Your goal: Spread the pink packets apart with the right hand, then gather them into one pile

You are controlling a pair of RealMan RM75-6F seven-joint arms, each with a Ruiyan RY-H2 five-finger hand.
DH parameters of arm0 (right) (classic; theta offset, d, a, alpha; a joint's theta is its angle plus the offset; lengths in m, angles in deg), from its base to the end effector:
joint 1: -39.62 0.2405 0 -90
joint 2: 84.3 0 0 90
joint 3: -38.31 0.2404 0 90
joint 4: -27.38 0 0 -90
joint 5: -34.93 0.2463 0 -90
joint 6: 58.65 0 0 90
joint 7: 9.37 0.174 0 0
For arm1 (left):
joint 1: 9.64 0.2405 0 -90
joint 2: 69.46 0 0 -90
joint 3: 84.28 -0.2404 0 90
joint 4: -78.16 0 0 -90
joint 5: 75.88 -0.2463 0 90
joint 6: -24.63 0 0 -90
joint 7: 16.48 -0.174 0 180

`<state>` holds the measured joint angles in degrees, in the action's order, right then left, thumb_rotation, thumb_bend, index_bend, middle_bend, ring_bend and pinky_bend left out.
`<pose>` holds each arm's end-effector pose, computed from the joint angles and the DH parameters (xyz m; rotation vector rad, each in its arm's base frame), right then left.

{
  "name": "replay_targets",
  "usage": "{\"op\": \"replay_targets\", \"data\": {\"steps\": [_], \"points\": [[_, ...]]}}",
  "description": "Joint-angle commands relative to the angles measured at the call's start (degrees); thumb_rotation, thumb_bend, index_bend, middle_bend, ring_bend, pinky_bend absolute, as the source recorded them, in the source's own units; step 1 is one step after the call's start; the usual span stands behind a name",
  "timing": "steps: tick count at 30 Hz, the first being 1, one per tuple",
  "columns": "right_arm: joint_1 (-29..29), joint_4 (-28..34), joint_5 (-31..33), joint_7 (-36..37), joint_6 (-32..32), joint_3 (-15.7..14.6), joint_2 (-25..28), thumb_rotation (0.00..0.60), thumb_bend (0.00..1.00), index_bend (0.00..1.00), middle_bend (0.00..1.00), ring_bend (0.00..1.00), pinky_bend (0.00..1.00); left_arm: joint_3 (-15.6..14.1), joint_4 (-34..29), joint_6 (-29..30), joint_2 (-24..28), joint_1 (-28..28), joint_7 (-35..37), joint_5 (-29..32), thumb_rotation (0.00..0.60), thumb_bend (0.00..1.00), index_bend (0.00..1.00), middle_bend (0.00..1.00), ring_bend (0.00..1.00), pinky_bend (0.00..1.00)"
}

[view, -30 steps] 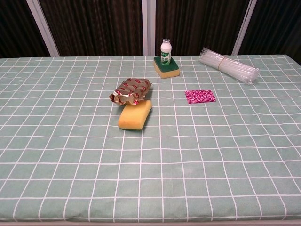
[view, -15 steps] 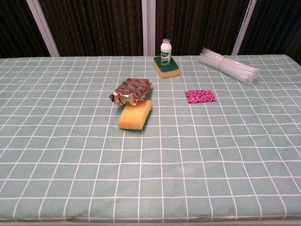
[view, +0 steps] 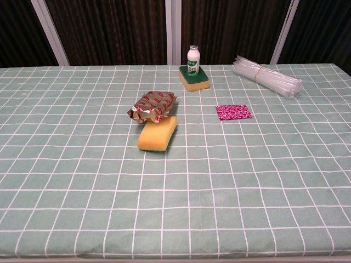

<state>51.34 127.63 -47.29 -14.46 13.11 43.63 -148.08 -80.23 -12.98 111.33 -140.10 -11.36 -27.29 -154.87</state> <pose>-0.2674 -0.2504 0.0785 1.5339 -1.0292 0.8905 -0.3285 0.1982 0.0991 -1.2635 -0.8926 -0.7483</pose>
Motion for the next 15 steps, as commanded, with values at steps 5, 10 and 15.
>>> {"op": "replay_targets", "data": {"steps": [5, 10, 15], "points": [[15.03, -5.16, 14.52, -6.11, -19.06, 6.78, -7.58, 0.382, 0.35, 0.08, 0.02, 0.0, 0.0, -0.23, 0.48, 0.17, -0.21, 0.53, 0.77, 0.37, 0.6, 0.12, 0.27, 0.18, 0.15, 0.17], [22.85, -12.61, 22.4, -9.34, -27.13, 8.56, -13.78, 0.213, 0.45, 0.13, 0.0, 0.0, 0.0, -0.49, 0.66, 0.14, -0.27, 0.82, 1.04, 0.43, 0.6, 0.12, 0.27, 0.18, 0.15, 0.17], [29.09, -21.11, 28.1, -11.6, -32.32, 8.89, -19.71, 0.077, 0.48, 0.2, 0.0, 0.0, 0.0, -0.46, 0.61, 0.42, -0.02, 1.09, 1.14, 0.53, 0.6, 0.12, 0.27, 0.18, 0.15, 0.17]]}}
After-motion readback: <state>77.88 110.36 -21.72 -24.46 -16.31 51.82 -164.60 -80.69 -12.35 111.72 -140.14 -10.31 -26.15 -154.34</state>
